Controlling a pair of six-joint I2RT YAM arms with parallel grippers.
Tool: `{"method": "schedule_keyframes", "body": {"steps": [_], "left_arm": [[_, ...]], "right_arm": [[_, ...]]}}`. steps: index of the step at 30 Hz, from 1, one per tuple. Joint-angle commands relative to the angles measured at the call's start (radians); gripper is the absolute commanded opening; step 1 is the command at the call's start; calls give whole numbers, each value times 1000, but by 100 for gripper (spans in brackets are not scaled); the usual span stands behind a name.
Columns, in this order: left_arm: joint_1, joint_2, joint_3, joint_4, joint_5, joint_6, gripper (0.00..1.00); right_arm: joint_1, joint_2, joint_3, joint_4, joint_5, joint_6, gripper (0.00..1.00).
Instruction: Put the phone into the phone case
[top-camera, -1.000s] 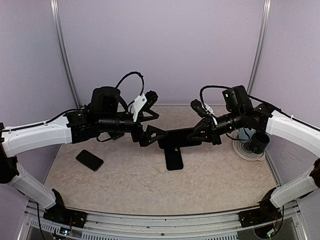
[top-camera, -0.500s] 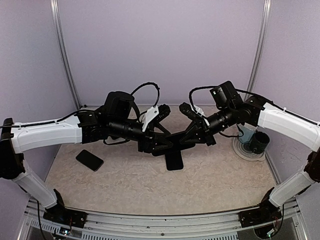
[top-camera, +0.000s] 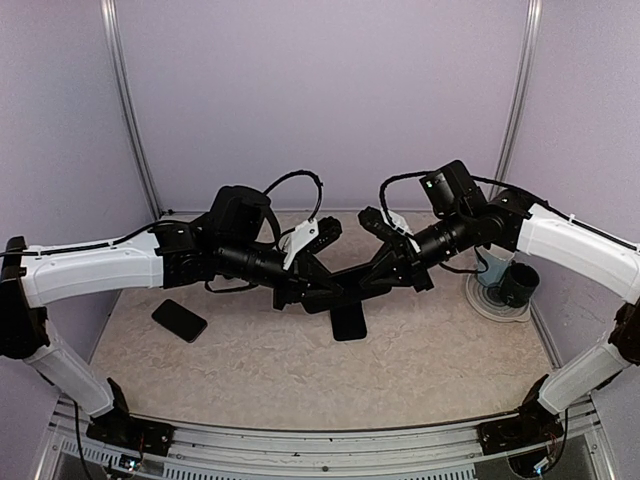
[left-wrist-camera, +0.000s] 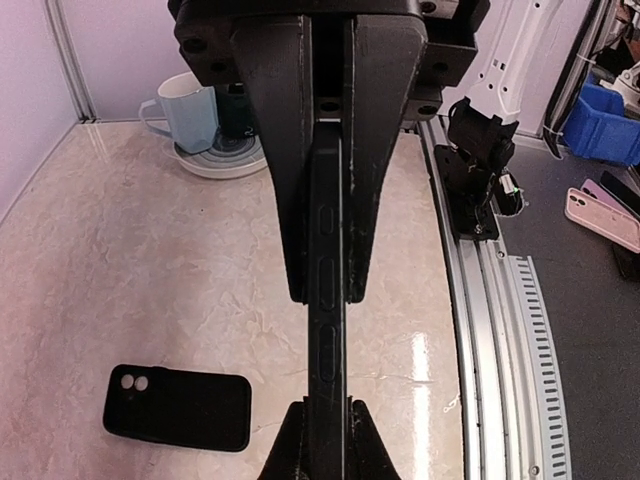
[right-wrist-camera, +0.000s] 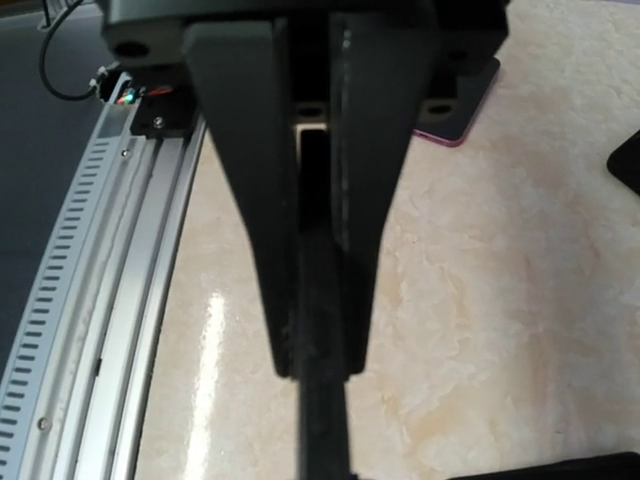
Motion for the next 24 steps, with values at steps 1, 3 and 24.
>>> {"method": "schedule_keyframes", "body": {"steps": [1, 3, 24], "left_arm": [[-2, -16, -33, 124, -58, -61, 0], [-3, -22, -59, 182, -105, -94, 0], [-181, 82, -444, 1436, -933, -80, 0]], "right_arm": [[10, -36, 27, 60, -1, 27, 0], [9, -62, 14, 109, 68, 69, 32], [162, -63, -313, 1090, 805, 976, 99]]}}
